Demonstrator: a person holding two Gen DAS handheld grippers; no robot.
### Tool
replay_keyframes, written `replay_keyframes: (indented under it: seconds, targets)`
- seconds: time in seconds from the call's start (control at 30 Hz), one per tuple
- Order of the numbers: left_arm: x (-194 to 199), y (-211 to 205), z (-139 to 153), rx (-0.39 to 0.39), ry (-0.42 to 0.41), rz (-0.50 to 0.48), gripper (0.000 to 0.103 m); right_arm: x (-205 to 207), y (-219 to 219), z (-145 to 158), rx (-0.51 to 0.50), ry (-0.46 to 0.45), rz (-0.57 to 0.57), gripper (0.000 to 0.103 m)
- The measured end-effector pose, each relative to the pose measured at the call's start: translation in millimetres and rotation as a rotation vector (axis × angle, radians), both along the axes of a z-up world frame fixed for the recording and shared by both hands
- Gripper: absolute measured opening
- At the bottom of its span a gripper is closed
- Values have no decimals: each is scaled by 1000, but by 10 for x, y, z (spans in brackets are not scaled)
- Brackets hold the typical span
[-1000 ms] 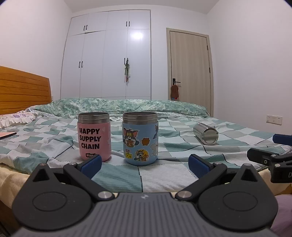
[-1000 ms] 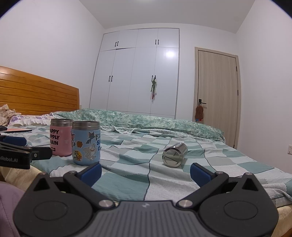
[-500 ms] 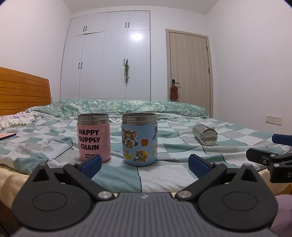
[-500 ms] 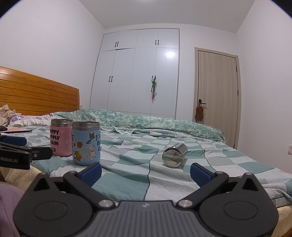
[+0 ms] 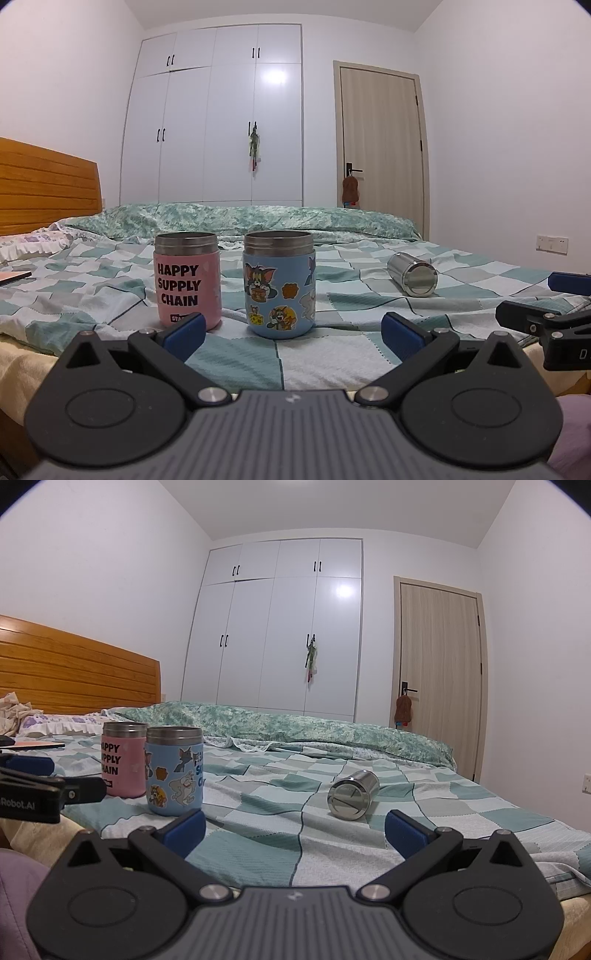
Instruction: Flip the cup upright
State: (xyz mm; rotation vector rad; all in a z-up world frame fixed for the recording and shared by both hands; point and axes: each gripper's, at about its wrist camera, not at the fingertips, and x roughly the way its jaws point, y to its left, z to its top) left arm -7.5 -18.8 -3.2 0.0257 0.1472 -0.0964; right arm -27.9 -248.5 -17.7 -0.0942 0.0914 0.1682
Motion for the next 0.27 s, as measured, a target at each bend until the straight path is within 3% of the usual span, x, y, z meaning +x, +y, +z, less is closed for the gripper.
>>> replay_keyframes:
  seconds: [0.27]
  targets:
    - [-8,1,-15,3,-8,-5,103,0,1,-2,0,-1,0,103]
